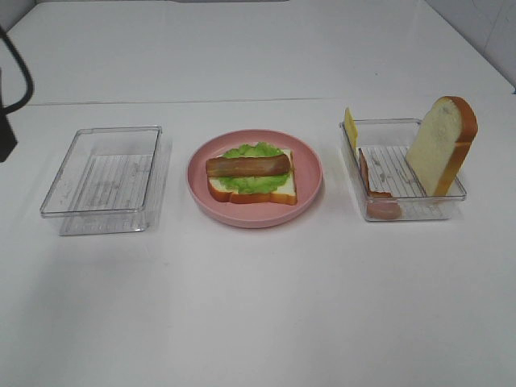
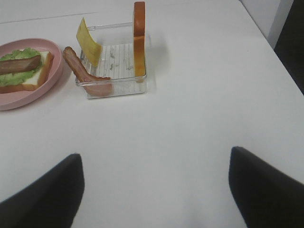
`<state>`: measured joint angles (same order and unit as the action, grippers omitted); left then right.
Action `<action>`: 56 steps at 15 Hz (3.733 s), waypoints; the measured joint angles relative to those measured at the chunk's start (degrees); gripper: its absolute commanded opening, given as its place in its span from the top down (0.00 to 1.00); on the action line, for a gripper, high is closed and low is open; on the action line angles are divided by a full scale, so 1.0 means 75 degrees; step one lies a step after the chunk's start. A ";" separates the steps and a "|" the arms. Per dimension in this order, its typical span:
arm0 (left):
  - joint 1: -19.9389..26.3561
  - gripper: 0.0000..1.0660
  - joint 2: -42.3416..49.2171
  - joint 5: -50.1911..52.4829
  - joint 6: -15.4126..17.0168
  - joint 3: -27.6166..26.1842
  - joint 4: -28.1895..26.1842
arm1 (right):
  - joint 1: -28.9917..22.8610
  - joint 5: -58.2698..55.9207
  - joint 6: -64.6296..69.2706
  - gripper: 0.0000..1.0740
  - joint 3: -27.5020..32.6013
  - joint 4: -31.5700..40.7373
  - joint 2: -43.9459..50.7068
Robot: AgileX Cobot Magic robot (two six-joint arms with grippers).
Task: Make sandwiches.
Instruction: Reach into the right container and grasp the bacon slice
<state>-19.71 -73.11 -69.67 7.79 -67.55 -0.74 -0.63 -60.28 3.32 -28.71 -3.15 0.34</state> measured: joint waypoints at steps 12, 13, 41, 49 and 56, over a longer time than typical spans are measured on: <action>0.0000 0.17 0.6570 0.0466 -0.0642 0.3759 0.0351 | 0.0000 0.0000 0.0000 0.27 0.0000 -0.0336 0.0000; 0.0000 0.17 0.7792 0.0466 -0.0703 0.4385 0.0420 | 0.0000 0.0000 0.0000 0.27 0.0000 -0.0336 0.0000; 0.0000 0.17 0.9794 0.1207 -0.0779 0.5187 0.0489 | -0.0588 0.0680 -0.2490 0.33 -0.5202 0.3231 -1.1948; 0.0000 0.17 0.9794 0.1215 -0.0779 0.5187 0.0489 | -0.1833 -0.0596 -0.0756 0.40 -0.8037 0.2406 -1.4798; 0.0000 0.17 0.9794 0.1215 -0.0779 0.5187 0.0489 | -0.1833 -0.0581 -0.0581 0.57 -0.8701 0.2254 -1.6165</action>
<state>-19.71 0.34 -60.56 1.95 -28.65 2.92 -14.38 -64.63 -1.03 -93.97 13.75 -120.89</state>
